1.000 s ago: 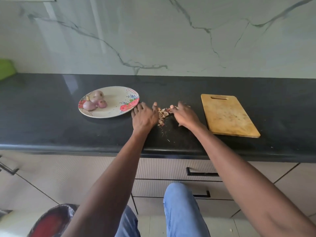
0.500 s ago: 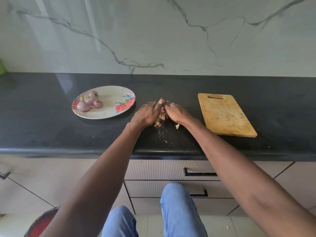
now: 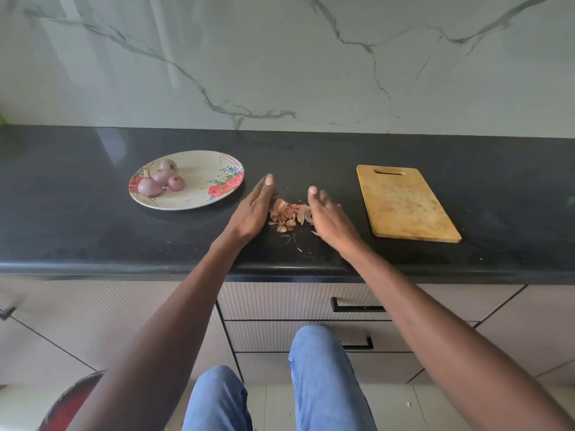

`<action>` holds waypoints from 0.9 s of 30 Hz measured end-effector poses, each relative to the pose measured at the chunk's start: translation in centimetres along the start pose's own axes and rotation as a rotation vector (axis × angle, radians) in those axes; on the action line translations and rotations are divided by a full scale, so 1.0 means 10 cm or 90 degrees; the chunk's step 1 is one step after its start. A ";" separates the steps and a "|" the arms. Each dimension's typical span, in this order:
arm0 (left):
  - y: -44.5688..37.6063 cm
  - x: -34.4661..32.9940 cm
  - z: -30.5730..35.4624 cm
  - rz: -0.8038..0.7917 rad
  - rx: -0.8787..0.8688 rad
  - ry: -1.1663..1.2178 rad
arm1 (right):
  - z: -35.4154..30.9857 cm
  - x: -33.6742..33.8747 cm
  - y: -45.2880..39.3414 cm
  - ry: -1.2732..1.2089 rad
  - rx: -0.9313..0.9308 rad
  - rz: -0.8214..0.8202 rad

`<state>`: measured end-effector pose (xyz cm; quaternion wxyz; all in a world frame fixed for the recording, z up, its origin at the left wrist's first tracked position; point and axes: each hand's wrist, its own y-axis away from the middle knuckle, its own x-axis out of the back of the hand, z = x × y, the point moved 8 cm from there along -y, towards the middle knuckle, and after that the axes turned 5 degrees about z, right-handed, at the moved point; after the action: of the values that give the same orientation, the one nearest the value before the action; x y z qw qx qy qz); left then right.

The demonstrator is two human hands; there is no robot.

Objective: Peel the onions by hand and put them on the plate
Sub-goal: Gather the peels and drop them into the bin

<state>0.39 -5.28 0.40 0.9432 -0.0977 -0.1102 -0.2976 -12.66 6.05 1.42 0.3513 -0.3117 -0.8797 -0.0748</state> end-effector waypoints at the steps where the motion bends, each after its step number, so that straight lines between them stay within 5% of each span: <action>1: 0.00 -0.04 0.00 -0.013 0.002 -0.021 | -0.05 -0.08 -0.01 0.022 0.010 0.005; 7: 0.03 0.07 0.05 0.022 0.003 0.173 | -0.36 -0.31 0.03 0.045 0.062 -0.043; 16: 0.02 0.09 0.00 0.025 -0.020 0.125 | -0.11 -0.39 0.33 0.300 0.140 -0.063; 27: 0.01 0.18 -0.03 0.073 -0.026 0.136 | -0.34 -0.36 0.01 0.165 0.161 0.053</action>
<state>1.92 -6.30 0.61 0.9629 -0.0905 0.0026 -0.2543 -8.65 3.16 1.48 0.5009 -0.2890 -0.8157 0.0113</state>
